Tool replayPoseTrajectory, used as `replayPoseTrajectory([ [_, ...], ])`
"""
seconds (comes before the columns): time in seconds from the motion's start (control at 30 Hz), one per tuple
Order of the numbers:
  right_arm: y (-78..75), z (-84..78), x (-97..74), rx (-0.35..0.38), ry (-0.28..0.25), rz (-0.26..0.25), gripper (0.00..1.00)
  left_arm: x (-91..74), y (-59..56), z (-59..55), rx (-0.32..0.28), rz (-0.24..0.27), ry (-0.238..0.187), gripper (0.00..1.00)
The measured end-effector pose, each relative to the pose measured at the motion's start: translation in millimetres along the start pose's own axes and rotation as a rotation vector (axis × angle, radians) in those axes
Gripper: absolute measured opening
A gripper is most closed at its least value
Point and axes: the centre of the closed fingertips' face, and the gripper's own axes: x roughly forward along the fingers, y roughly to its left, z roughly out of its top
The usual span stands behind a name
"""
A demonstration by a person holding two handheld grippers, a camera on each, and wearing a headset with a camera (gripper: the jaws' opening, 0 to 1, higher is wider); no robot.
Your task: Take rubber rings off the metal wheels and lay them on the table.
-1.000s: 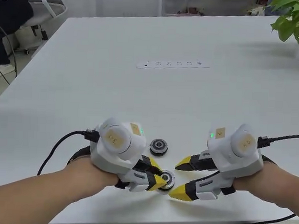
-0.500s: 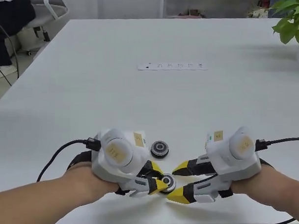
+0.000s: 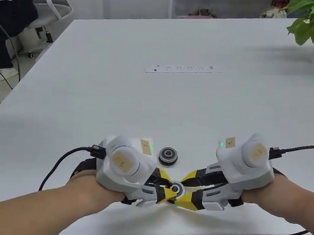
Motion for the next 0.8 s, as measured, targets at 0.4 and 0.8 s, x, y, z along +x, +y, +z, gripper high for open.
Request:
replayPoseTrajectory([
  [0.4,1.0,-4.9,-4.6,-0.012,0.009,-0.010,0.18,0.2,0.5,-0.1,-0.003,0.004,-0.002,0.13],
  [0.8,-0.2,-9.0,-7.8,-0.005,0.024,-0.020,0.07,-0.2,0.6,-0.3,-0.004,0.009,-0.002,0.13],
])
